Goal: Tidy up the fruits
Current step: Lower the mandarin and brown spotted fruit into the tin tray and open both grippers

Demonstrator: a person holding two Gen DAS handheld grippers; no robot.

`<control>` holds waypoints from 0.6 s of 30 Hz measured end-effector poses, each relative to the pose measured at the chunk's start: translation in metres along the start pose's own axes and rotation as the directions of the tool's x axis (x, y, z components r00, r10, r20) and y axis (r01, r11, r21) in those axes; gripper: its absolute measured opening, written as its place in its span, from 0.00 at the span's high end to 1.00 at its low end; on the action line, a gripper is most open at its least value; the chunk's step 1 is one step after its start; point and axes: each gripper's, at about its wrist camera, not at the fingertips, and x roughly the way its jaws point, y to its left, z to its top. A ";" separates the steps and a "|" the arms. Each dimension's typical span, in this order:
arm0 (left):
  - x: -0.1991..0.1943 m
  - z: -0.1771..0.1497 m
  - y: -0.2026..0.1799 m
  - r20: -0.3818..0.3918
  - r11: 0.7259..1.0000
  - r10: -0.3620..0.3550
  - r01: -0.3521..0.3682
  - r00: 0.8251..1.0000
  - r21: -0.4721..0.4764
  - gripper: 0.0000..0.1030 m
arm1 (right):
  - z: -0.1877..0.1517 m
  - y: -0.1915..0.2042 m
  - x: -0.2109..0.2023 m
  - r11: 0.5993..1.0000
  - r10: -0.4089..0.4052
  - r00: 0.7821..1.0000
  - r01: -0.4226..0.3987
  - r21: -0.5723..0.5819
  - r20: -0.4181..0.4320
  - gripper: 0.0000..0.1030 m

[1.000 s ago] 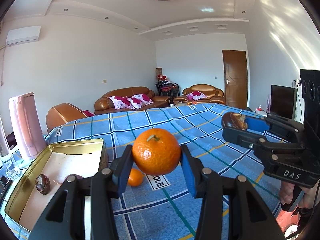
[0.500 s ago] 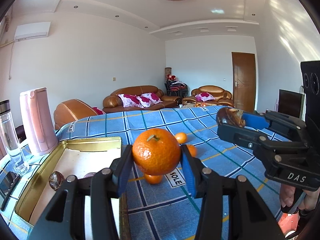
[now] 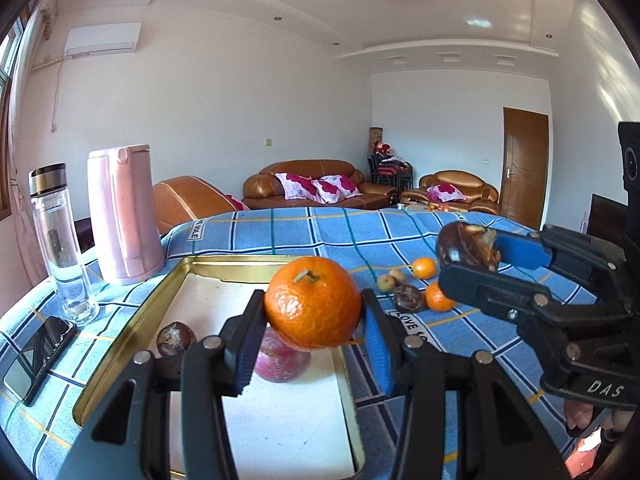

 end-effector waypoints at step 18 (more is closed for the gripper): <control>0.001 -0.010 0.049 -0.049 0.994 0.090 -0.093 0.995 -0.060 0.53 | 0.007 0.045 0.046 0.993 0.104 0.993 -0.108 -0.053 -0.063 0.58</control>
